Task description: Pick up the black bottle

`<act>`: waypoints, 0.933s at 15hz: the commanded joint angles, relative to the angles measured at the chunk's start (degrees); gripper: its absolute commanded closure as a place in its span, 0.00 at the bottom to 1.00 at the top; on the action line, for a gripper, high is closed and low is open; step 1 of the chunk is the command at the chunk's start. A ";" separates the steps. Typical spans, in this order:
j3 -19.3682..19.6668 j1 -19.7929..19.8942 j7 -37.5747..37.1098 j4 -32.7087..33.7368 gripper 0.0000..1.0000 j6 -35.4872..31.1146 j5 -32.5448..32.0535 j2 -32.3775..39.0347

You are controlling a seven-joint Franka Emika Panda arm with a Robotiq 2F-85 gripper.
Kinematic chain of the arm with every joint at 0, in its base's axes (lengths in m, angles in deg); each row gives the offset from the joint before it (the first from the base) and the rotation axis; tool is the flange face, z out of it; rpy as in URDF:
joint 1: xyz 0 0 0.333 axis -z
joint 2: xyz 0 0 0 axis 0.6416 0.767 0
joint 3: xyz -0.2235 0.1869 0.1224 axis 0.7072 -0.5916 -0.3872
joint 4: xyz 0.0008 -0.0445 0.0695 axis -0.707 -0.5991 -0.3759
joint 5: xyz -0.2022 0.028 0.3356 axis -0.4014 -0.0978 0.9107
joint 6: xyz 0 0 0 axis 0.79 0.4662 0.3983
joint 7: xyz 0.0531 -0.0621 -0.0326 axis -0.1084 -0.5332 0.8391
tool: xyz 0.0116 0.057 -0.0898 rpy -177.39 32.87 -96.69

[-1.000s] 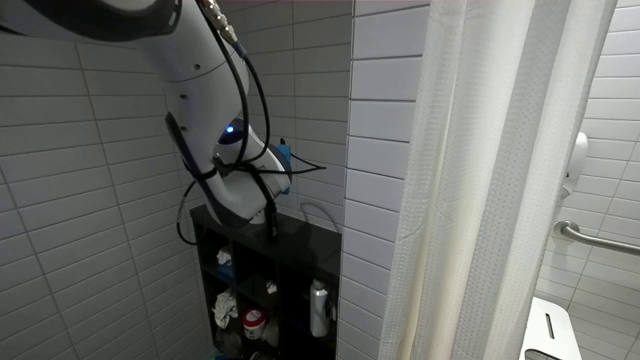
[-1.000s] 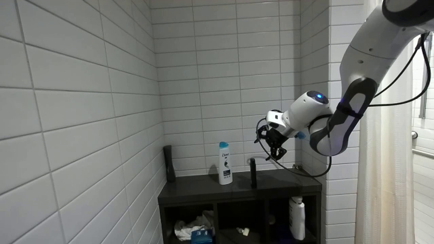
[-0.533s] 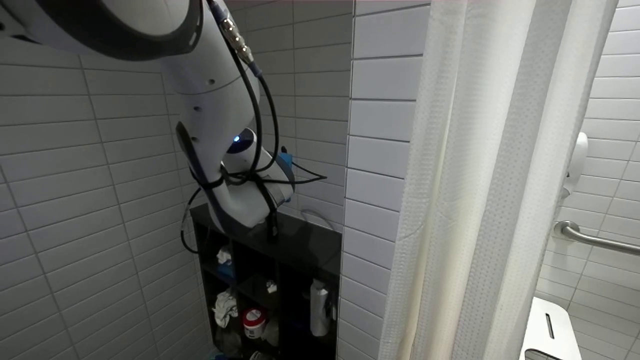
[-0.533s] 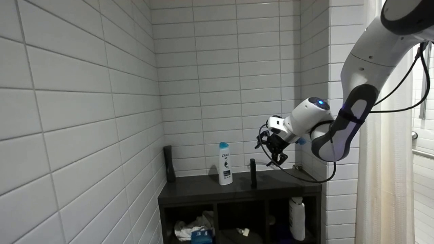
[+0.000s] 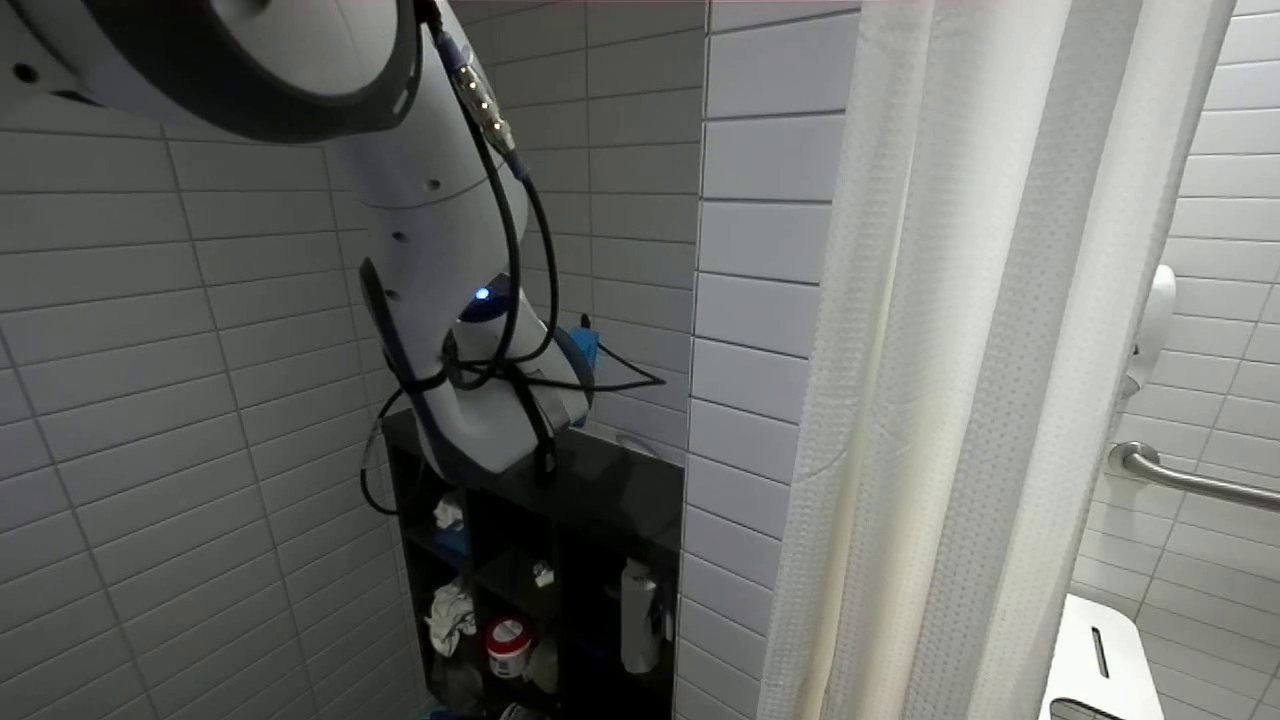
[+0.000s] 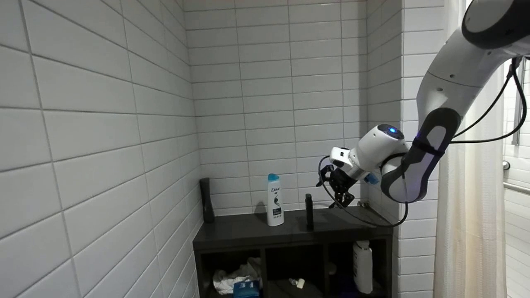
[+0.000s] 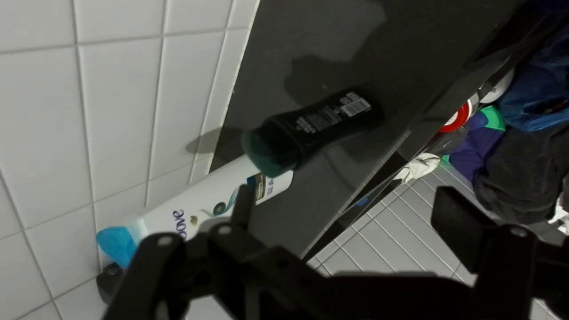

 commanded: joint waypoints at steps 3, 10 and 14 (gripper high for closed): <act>2.40 0.05 2.56 5.82 0.00 -2.41 2.61 9.74; -20.87 18.57 12.00 17.90 0.00 -1.24 -3.56 27.70; -34.46 28.87 18.31 19.50 0.00 -1.24 -11.12 38.75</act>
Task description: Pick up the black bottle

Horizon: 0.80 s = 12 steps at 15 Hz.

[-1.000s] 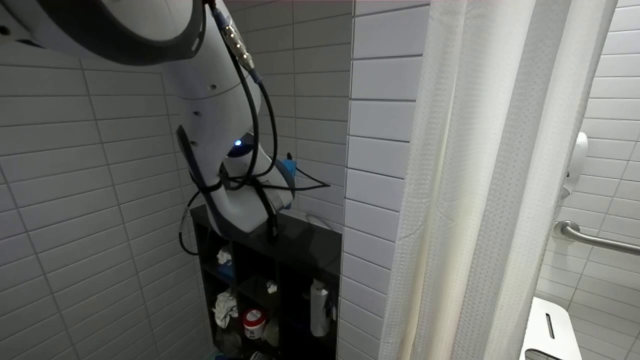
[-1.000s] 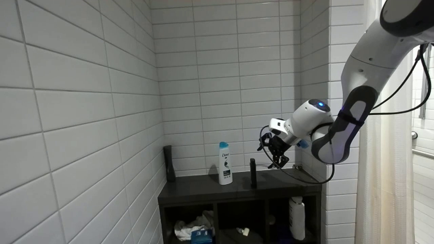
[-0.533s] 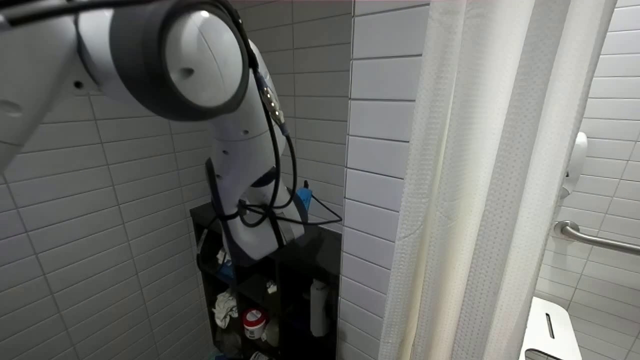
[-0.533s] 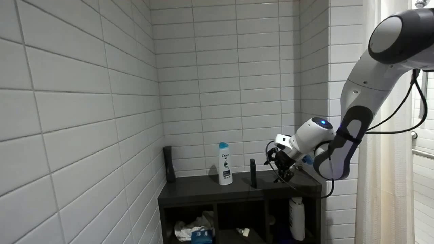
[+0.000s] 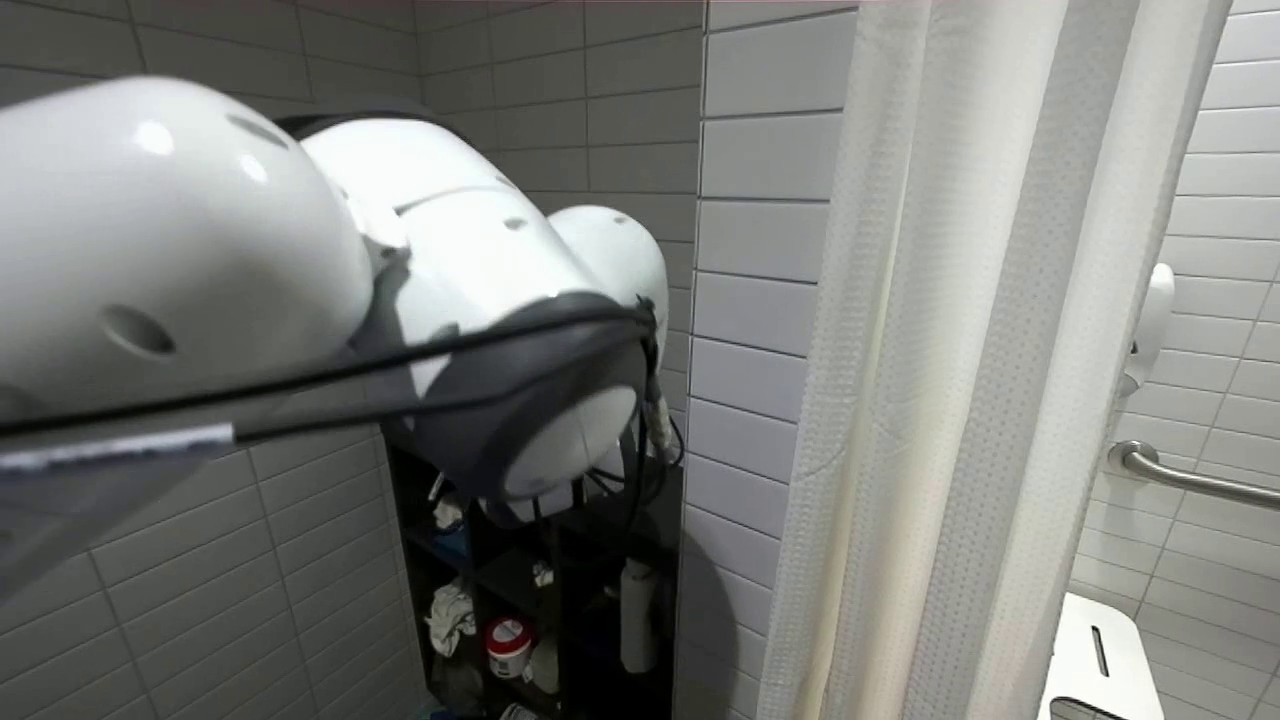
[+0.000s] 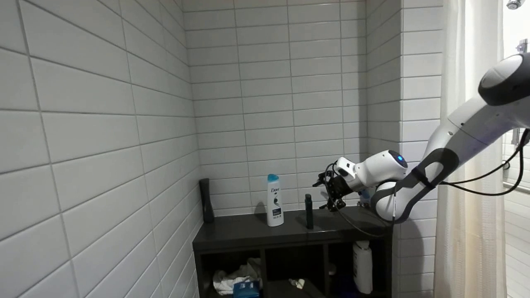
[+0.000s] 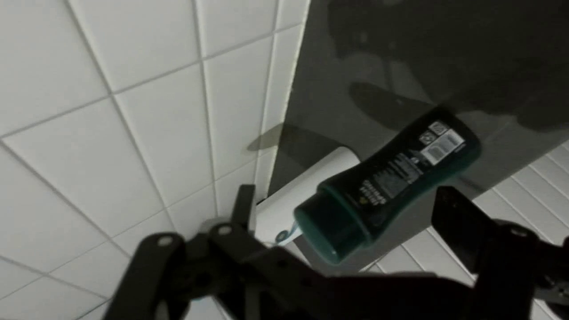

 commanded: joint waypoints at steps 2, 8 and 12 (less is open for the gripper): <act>-5.14 4.19 -0.58 1.35 0.00 -0.53 -6.42 4.48; -10.60 8.29 3.02 1.63 0.00 -0.13 -9.24 11.21; -10.76 8.32 1.65 1.73 0.00 -0.08 -9.01 11.59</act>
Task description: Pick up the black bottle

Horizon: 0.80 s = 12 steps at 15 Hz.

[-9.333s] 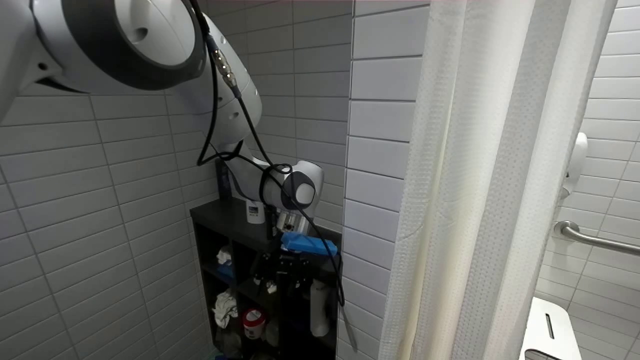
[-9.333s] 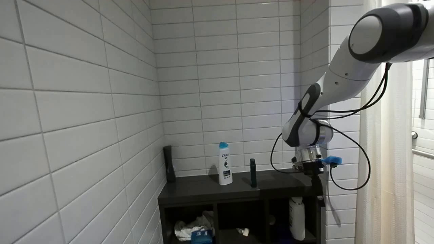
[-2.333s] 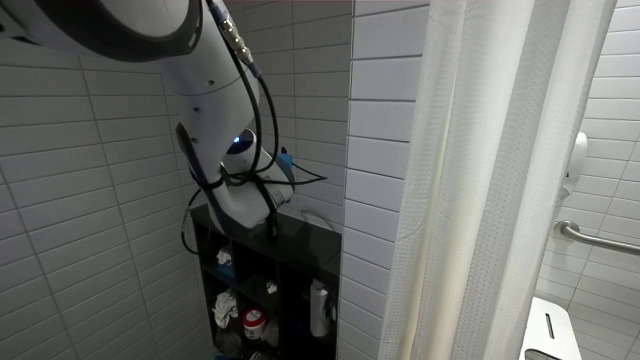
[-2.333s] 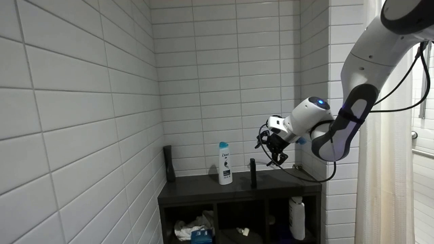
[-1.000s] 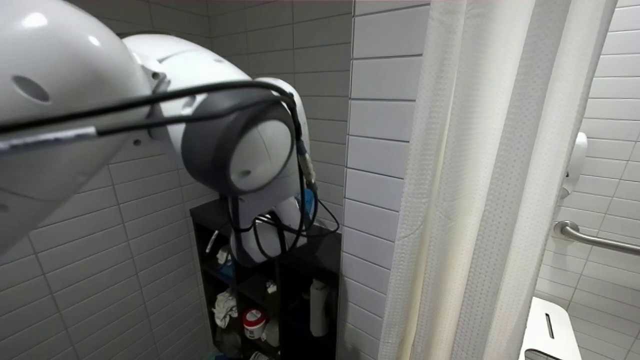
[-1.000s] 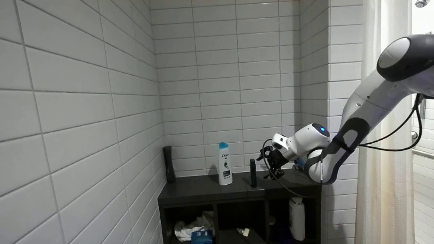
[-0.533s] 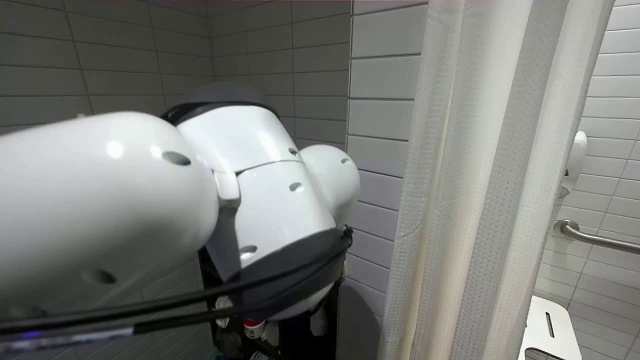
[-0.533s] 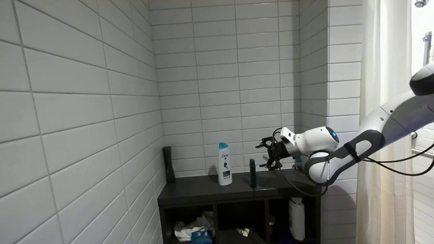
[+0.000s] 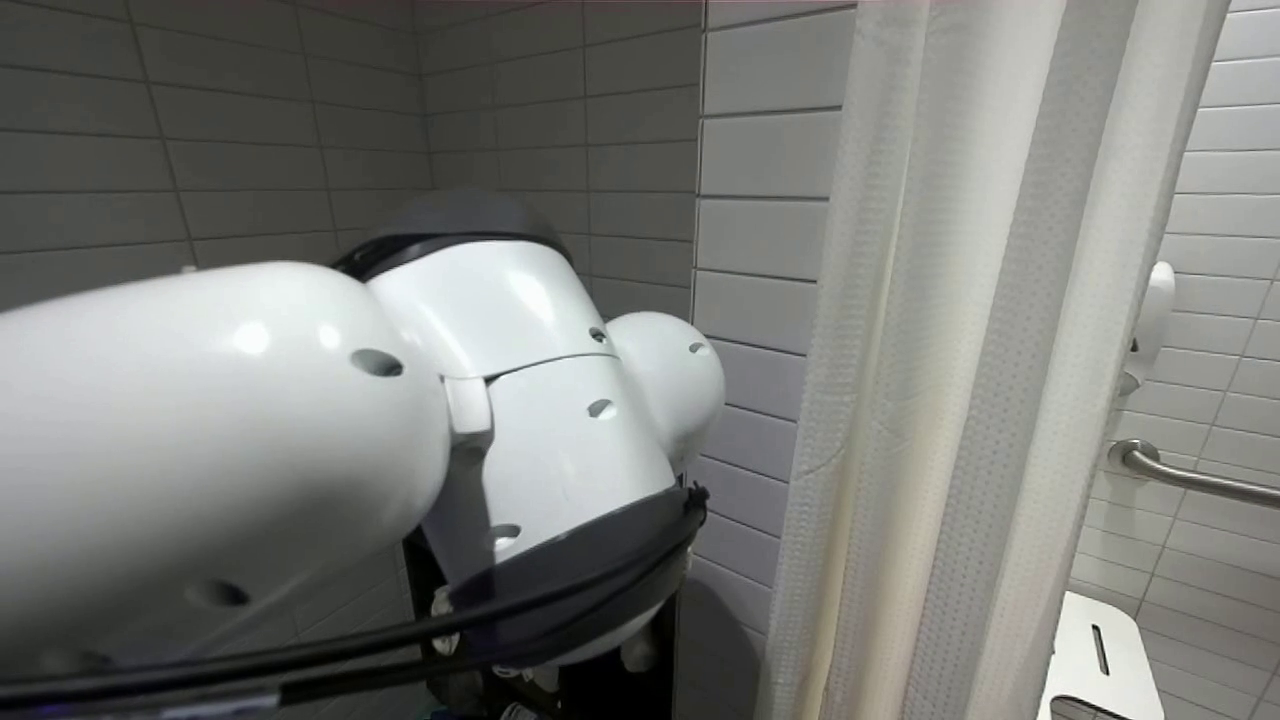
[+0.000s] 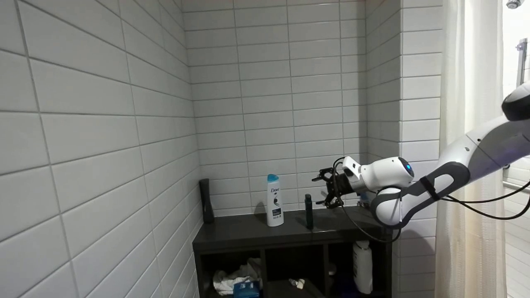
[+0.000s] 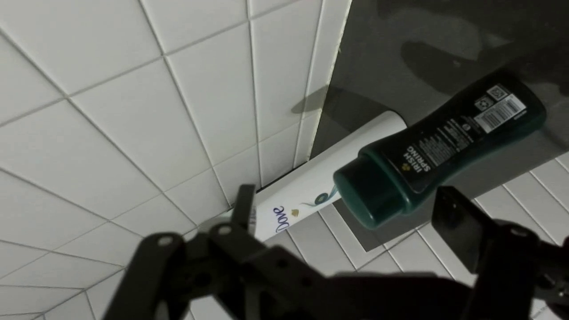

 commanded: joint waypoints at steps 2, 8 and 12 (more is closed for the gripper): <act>-0.34 0.01 -4.76 0.21 0.00 -0.07 -1.68 0.52; -3.45 2.20 -9.88 -5.51 0.00 -0.03 -7.33 2.36; -0.52 0.00 -15.65 -5.29 0.00 -0.04 -6.62 -1.03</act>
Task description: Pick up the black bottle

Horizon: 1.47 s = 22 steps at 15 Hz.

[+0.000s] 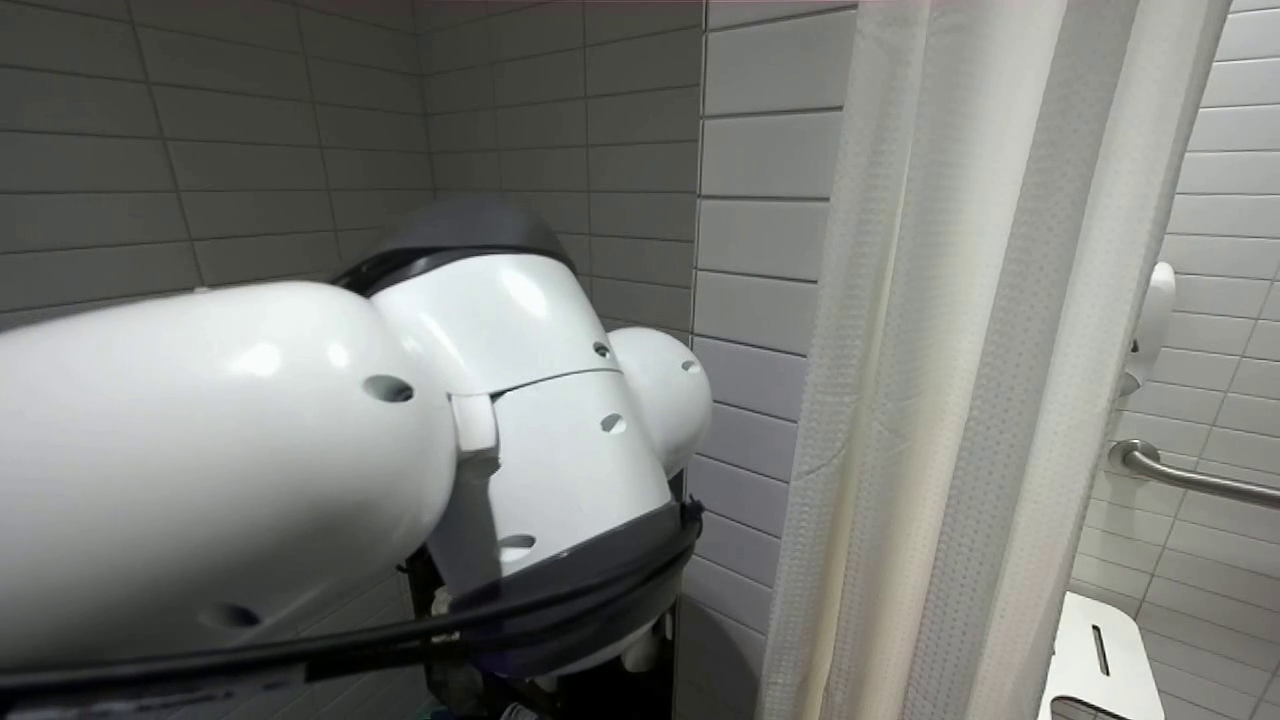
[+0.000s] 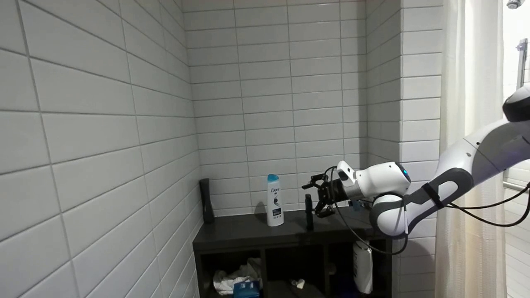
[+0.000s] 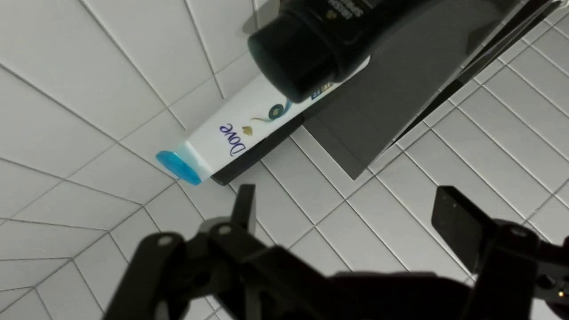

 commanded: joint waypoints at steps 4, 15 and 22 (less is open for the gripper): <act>0.55 -0.29 -3.62 0.86 0.00 -0.03 -1.95 -0.13; 0.56 -0.41 -3.70 0.91 0.00 -0.04 -1.95 -0.12; 3.01 -2.05 -7.73 -1.41 0.00 -0.24 -1.22 -2.80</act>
